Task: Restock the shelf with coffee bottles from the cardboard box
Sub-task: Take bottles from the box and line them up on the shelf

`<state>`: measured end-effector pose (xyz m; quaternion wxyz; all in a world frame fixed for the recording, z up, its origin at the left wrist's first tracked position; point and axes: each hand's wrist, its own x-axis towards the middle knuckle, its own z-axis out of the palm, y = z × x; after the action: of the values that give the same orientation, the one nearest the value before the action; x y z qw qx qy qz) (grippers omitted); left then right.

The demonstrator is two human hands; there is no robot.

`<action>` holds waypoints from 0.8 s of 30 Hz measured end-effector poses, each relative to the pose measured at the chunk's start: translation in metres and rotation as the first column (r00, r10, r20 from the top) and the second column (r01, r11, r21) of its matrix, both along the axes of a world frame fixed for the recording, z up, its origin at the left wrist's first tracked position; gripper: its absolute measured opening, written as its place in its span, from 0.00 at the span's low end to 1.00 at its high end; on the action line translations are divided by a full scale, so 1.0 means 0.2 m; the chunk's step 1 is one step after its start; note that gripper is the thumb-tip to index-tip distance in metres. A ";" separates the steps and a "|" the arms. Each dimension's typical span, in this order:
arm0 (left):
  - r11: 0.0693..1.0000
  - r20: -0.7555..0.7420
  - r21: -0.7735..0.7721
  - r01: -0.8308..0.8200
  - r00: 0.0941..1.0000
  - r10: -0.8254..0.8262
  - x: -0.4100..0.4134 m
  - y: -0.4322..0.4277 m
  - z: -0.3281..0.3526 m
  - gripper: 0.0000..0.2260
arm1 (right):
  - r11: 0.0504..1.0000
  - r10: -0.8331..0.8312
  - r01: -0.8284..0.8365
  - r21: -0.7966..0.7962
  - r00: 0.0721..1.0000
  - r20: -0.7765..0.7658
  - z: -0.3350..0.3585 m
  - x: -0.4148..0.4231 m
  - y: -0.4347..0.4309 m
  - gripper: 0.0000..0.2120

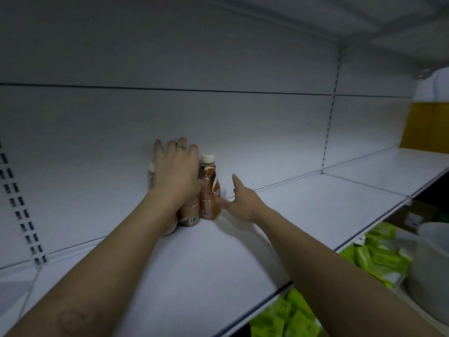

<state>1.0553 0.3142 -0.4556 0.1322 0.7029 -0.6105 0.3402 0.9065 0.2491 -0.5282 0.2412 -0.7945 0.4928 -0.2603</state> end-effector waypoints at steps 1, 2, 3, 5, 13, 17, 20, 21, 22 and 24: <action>0.998 0.013 -0.013 0.057 0.998 -0.057 -0.03 0.01 0.02 0.29 | 0.999 -0.012 0.013 -0.049 1.000 0.011 0.03 -0.05 0.02 0.44; 0.991 0.021 -0.011 0.132 0.991 -0.132 -0.07 0.02 0.03 0.27 | 0.995 -0.017 0.018 -0.101 1.000 0.015 0.05 -0.12 0.05 0.43; 0.976 0.012 0.005 0.217 0.976 -0.217 -0.12 0.03 0.03 0.26 | 0.988 -0.020 0.021 -0.153 1.000 0.008 0.07 -0.19 0.07 0.42; 0.925 -0.042 0.071 0.372 0.928 -0.370 -0.26 0.04 0.02 0.26 | 0.965 -0.059 0.050 -0.256 0.998 -0.028 0.09 -0.35 0.13 0.38; 0.664 -0.205 0.250 0.705 0.709 -0.675 -1.07 -0.06 -0.18 0.28 | 0.845 -0.479 0.395 -0.360 0.858 -0.184 -0.01 -1.22 0.33 0.41; 0.495 -0.289 0.334 0.802 0.587 -0.756 -1.50 -0.06 -0.40 0.28 | 0.760 -0.645 0.574 -0.304 0.722 -0.249 -0.18 -1.63 0.52 0.43; 0.382 -0.341 0.431 0.818 0.539 -0.770 -1.76 -0.05 -0.60 0.29 | 0.695 -0.712 0.689 -0.205 0.620 -0.329 -0.37 -1.87 0.66 0.42; 0.347 -0.357 0.463 0.816 0.530 -0.769 -1.84 -0.04 -0.66 0.29 | 0.666 -0.729 0.726 -0.169 0.585 -0.356 -0.44 -1.93 0.71 0.42; 0.311 -0.373 0.493 0.813 0.521 -0.768 -1.91 -0.03 -0.73 0.29 | 0.633 -0.742 0.763 -0.131 0.551 -0.381 -0.51 -1.99 0.75 0.42; 0.242 -0.399 0.549 0.800 0.505 -0.766 -2.04 -0.01 -0.87 0.29 | 0.575 -0.748 0.817 -0.049 0.501 -0.436 -0.65 -2.09 0.82 0.42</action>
<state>0.6478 0.3113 -0.6290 0.0323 0.3063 -0.9507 -0.0363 0.4887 0.4137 -0.6589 0.0518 -0.4964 0.8572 -0.1269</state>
